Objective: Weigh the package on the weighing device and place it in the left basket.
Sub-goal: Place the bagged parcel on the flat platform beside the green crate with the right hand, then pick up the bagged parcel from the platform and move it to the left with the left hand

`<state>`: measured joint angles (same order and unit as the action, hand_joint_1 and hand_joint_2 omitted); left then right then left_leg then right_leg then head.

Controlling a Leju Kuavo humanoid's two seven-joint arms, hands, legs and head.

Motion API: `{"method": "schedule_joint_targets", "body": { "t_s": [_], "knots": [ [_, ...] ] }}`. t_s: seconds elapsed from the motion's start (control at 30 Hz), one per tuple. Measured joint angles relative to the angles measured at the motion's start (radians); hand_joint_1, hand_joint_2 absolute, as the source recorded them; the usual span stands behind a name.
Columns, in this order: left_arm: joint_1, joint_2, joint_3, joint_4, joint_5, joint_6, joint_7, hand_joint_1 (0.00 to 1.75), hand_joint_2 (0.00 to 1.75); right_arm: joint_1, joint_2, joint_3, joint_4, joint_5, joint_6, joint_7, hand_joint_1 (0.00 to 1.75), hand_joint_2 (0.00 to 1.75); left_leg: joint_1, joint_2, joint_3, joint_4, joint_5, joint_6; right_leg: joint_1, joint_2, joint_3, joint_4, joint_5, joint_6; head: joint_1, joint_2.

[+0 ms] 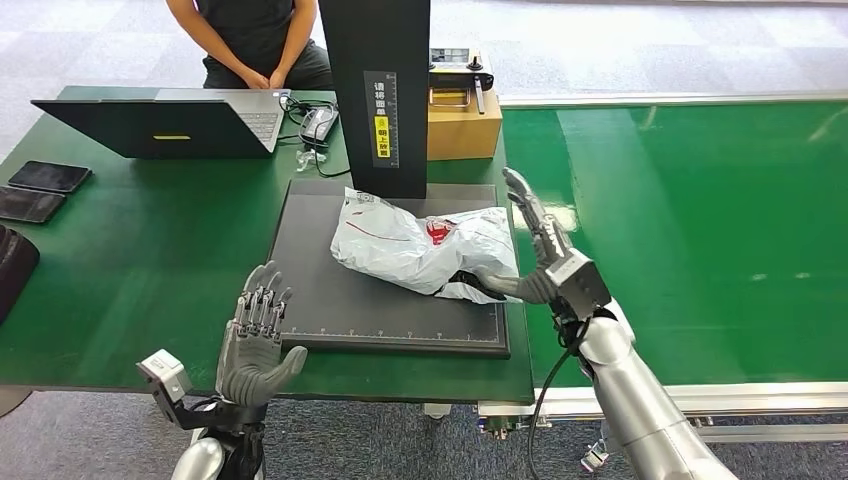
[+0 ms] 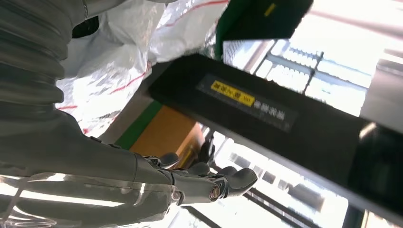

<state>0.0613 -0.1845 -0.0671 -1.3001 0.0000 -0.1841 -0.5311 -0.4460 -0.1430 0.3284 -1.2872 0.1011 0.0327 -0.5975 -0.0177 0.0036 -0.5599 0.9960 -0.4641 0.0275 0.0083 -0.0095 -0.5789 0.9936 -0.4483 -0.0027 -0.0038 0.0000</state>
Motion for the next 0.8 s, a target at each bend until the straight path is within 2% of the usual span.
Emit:
{"method": "schedule_joint_targets", "body": {
  "t_s": [0.2,0.4,0.57,0.8],
  "knots": [
    [0.009,0.0,0.004,-0.006,0.011,-0.001,0.023,0.0,1.75,0.182,0.023,-0.147,-0.151,0.043,-0.047,0.03,0.0,1.75,0.0,-0.001,0.0,0.0,-0.001,0.0,0.0,-0.001,0.0,0.0,0.0,0.0,0.0,0.0],
    [0.011,-0.002,0.006,-0.006,0.002,-0.009,0.037,0.0,1.75,0.323,0.08,-0.243,-0.189,0.087,-0.052,0.069,0.0,1.75,0.0,0.0,0.0,0.0,-0.001,0.0,0.0,0.0,0.0,0.0,-0.001,0.0,0.0,0.0],
    [0.01,-0.007,0.006,-0.007,-0.013,-0.01,0.038,0.0,1.75,0.401,0.139,-0.301,-0.193,0.107,-0.043,0.105,0.0,1.75,0.0,0.0,0.0,-0.001,-0.001,0.0,0.0,0.0,0.0,0.0,-0.001,0.0,0.0,0.0],
    [0.009,-0.01,0.006,-0.009,-0.032,-0.025,0.038,0.0,1.75,0.447,0.193,-0.35,-0.203,0.155,0.001,0.13,0.0,1.75,0.0,0.0,0.0,-0.001,-0.001,0.0,0.0,0.0,0.0,0.0,-0.001,0.0,0.0,0.0]
  ]
}}
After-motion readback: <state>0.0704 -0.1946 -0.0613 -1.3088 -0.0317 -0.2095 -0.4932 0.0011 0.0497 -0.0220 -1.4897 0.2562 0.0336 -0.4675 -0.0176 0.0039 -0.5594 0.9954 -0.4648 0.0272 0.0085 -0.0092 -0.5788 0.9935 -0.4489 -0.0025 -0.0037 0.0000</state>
